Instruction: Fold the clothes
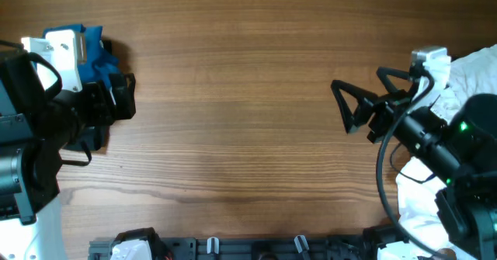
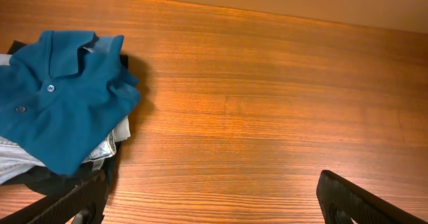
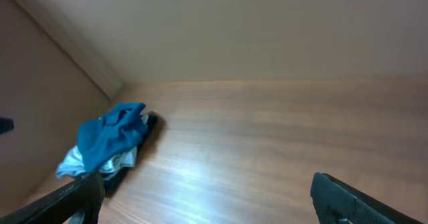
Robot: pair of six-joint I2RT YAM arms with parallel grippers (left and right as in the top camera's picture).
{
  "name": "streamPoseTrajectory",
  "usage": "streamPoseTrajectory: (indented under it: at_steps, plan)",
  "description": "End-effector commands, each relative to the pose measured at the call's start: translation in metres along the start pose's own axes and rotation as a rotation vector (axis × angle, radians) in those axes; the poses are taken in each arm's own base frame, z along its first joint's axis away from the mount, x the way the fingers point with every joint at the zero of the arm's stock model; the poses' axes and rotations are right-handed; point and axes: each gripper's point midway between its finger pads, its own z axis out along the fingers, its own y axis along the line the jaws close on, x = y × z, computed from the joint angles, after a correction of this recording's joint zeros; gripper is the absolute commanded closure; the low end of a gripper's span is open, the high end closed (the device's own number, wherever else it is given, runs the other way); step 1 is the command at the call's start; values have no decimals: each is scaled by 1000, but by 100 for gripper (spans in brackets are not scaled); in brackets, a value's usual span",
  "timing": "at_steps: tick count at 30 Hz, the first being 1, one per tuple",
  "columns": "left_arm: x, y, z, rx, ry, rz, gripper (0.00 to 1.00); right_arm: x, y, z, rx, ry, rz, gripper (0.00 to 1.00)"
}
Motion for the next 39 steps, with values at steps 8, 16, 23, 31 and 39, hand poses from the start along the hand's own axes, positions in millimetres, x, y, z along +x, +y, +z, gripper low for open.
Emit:
streamPoseTrajectory:
  at_steps: [8,16,23,31,39]
  plan:
    - [1,1,2,-8,6,23,0,9,-31,14,141,53,-118,0]
    - [1,1,2,-8,6,23,0,-7,-21,-3,110,-263,-492,0]
    - [1,1,2,-8,6,23,0,69,-72,-7,213,-283,-469,0]
    - [1,1,2,-8,6,23,0,128,-90,3,185,-480,-539,0]
    - [1,1,2,-8,6,23,0,168,-108,20,176,-415,-492,0]
